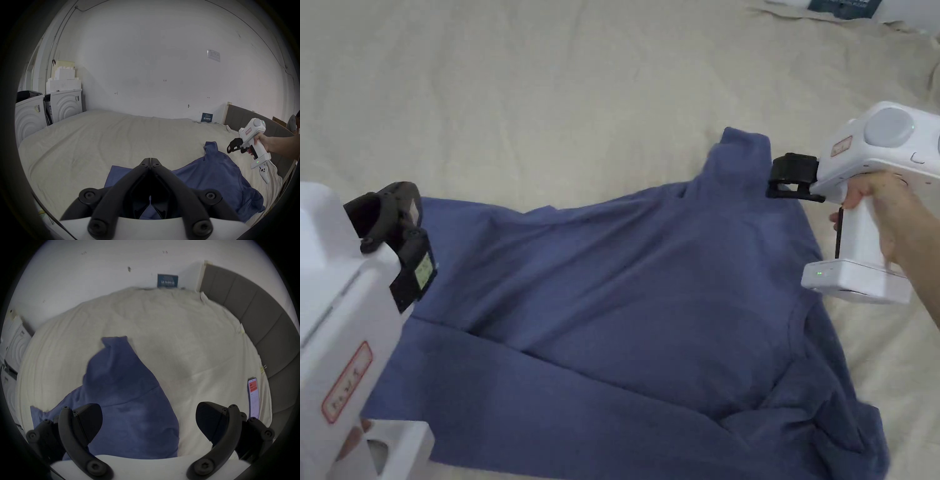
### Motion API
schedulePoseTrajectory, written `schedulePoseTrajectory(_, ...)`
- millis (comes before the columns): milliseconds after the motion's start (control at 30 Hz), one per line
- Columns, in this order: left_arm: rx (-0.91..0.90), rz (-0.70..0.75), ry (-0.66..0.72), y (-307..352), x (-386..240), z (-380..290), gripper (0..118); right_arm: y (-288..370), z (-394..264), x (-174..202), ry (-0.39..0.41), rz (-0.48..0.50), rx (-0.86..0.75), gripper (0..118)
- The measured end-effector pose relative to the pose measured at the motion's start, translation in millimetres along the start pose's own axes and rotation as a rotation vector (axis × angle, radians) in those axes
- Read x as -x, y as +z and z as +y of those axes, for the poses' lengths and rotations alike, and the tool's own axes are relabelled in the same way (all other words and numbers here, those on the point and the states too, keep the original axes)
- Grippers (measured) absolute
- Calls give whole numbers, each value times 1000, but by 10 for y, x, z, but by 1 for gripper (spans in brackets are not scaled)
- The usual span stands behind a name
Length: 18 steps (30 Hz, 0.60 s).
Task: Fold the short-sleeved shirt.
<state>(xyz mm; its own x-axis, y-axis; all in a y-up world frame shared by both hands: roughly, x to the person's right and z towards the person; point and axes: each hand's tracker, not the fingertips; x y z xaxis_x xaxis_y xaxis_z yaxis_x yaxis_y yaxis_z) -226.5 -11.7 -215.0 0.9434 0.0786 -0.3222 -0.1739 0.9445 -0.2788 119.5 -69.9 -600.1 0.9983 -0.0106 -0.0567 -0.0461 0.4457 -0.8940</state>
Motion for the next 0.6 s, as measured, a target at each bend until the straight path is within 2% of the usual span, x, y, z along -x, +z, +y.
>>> schedulePoseTrajectory(233,39,28,3,-185,16,-118,0,-447,47,-62,-13,-40,48,114)
schedulePoseTrajectory(300,52,38,-1,-210,33,-163,0,-523,23,-70,-25,-28,64,111)
schedulePoseTrajectory(400,67,47,-2,-232,53,-197,0,-581,-4,-82,-36,-24,63,78)
schedulePoseTrajectory(467,72,52,0,-234,57,-200,0,-568,-3,-72,-32,-22,56,75)
schedulePoseTrajectory(500,73,53,0,-236,58,-204,0,-550,3,-71,-19,-18,52,69)
schedulePoseTrajectory(600,84,53,5,-248,69,-203,0,-457,21,-52,-26,6,26,3)
